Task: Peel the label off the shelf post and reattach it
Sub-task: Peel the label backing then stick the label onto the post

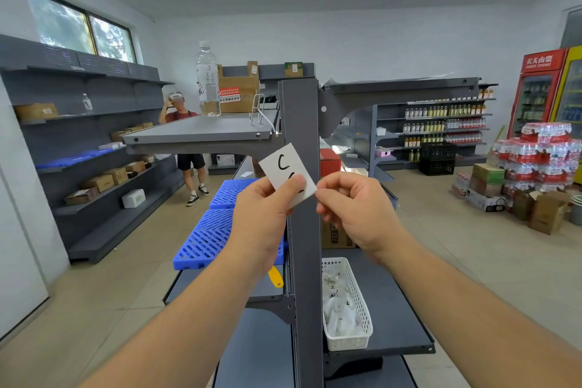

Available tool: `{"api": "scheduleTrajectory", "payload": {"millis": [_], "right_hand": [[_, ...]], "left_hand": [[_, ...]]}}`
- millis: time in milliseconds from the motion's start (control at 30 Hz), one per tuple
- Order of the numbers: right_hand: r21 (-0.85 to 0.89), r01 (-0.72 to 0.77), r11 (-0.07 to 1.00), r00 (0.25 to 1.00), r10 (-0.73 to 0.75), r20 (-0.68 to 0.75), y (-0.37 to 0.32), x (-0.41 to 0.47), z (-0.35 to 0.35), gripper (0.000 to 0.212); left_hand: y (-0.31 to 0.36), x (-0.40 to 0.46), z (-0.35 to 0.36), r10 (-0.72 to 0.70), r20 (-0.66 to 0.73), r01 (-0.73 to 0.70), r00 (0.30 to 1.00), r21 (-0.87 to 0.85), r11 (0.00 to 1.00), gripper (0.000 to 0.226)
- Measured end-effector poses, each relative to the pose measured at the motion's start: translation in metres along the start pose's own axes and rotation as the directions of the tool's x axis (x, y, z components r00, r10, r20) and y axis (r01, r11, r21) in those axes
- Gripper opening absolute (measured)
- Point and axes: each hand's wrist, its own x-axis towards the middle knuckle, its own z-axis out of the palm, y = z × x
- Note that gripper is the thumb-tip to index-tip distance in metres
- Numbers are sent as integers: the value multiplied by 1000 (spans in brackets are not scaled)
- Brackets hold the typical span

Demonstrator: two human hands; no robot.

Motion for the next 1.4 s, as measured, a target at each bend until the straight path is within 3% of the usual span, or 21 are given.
{"api": "scheduleTrajectory", "payload": {"millis": [433, 500, 567, 633, 733, 800, 867, 1167, 1400], "right_hand": [[20, 6, 1000, 1000, -5, -12, -1, -1, 0, 19], [22, 9, 1000, 1000, -8, -15, 0, -1, 0, 18], [13, 15, 1000, 1000, -15, -22, 1, -1, -1, 18], [-3, 22, 1000, 999, -22, -29, 2, 1, -2, 18], [-20, 32, 999, 999, -33, -30, 3, 3, -4, 19], [-35, 46, 998, 999, -47, -17, 4, 4, -5, 19], [-56, 65, 996, 998, -65, 1, 5, 5, -5, 17], [-301, 183, 936, 983, -169, 71, 5, 5, -13, 22], [-419, 261, 870, 965, -223, 137, 9, 4, -17, 12]], "left_hand": [[0, -4, 4, -51, -30, 50, 998, -39, 998, 6], [3, -6, 7, -43, -77, 42, 996, -6, 999, 21], [2, -6, 5, 37, -170, -9, 985, 159, 987, 49], [0, -4, -1, 233, -188, -126, 954, 455, 882, 58], [-2, -3, -9, 527, 82, -395, 846, 760, 516, 23], [-4, -2, -15, 591, 284, -520, 755, 808, 276, 8], [-6, -2, -19, 576, 382, -569, 723, 802, 183, 13], [4, 1, -19, 435, 397, -531, 808, 811, 245, 15], [5, 1, -15, 381, 376, -504, 845, 800, 327, 13]]}}
